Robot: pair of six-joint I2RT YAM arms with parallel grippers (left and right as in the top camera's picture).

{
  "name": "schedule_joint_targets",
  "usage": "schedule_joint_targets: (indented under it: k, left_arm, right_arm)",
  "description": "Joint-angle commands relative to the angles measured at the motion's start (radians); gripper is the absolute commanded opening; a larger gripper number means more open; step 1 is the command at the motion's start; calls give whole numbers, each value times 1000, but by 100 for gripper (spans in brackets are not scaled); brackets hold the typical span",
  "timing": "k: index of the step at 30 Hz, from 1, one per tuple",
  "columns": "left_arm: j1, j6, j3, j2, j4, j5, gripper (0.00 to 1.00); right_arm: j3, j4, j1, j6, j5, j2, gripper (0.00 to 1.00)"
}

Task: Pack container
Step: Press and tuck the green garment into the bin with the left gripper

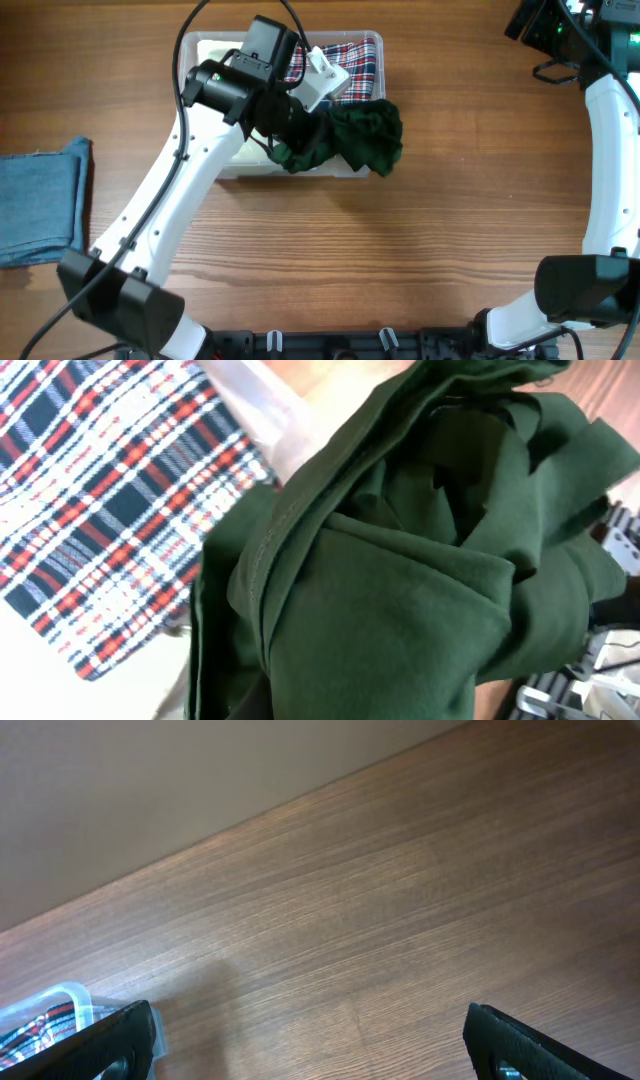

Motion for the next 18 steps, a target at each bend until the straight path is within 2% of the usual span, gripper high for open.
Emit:
schedule_joint_targets:
  k: [1,11,18]
  left_arm:
    - [29,29,5,72,27,44,4]
    - [35,28,5,176,106,43,4]
    - [62,28,4,199,87,27,4]
  right_arm:
    - [-4,3,0,15,14,3,100]
    - [-4,3,0,14,14,3,100]
    - [-4,3,0,14,14,3,99]
